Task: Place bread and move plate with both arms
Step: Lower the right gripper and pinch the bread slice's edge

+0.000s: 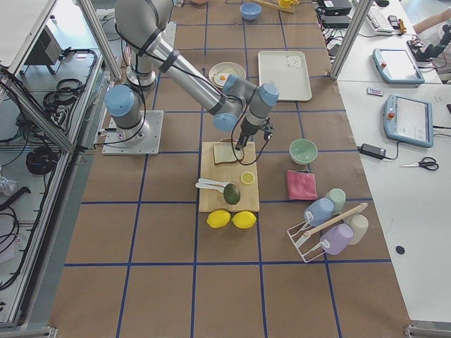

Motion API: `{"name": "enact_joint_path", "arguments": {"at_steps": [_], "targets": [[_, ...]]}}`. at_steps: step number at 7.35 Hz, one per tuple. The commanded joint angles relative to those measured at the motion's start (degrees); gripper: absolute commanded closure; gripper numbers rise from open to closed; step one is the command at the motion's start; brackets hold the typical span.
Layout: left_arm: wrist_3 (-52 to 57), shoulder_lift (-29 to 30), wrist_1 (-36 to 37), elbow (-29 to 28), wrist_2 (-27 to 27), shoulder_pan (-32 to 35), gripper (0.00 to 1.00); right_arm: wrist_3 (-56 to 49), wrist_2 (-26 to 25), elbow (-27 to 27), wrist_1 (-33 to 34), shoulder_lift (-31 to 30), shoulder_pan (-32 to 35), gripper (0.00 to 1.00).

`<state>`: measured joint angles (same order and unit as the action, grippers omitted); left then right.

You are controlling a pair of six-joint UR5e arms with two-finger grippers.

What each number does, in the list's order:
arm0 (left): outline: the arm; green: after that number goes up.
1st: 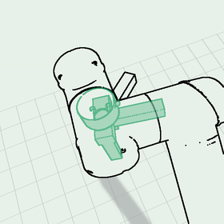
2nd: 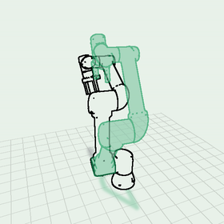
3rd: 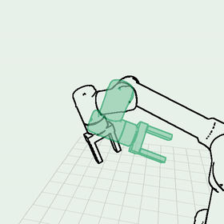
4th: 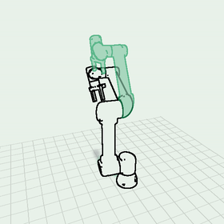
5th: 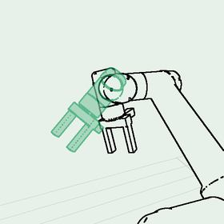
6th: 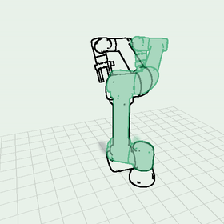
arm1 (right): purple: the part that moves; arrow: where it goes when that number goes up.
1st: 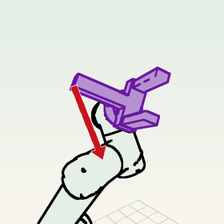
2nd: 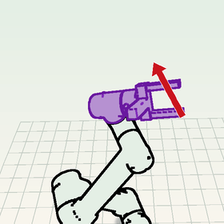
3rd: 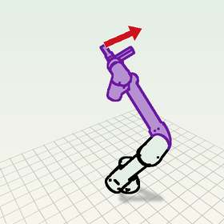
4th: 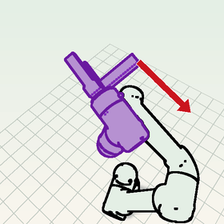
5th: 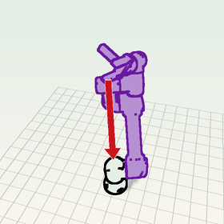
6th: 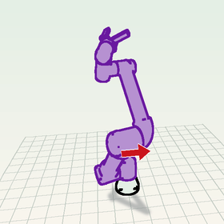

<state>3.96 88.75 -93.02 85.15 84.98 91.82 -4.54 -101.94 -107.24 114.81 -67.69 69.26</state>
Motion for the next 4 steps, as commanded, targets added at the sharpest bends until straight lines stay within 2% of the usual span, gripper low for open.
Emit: {"name": "enact_joint_path", "arguments": {"at_steps": [1,4], "targets": [[0.0,-0.2,0.1,0.0,-0.2,-0.1,0.0,-0.1,-2.0,0.9,-3.5,-0.6,0.0,1.0],[0.0,-0.2,0.1,0.1,-0.3,-0.1,0.0,0.0,-1.3,5.4,-13.8,-3.6,0.1,1.0]]}}
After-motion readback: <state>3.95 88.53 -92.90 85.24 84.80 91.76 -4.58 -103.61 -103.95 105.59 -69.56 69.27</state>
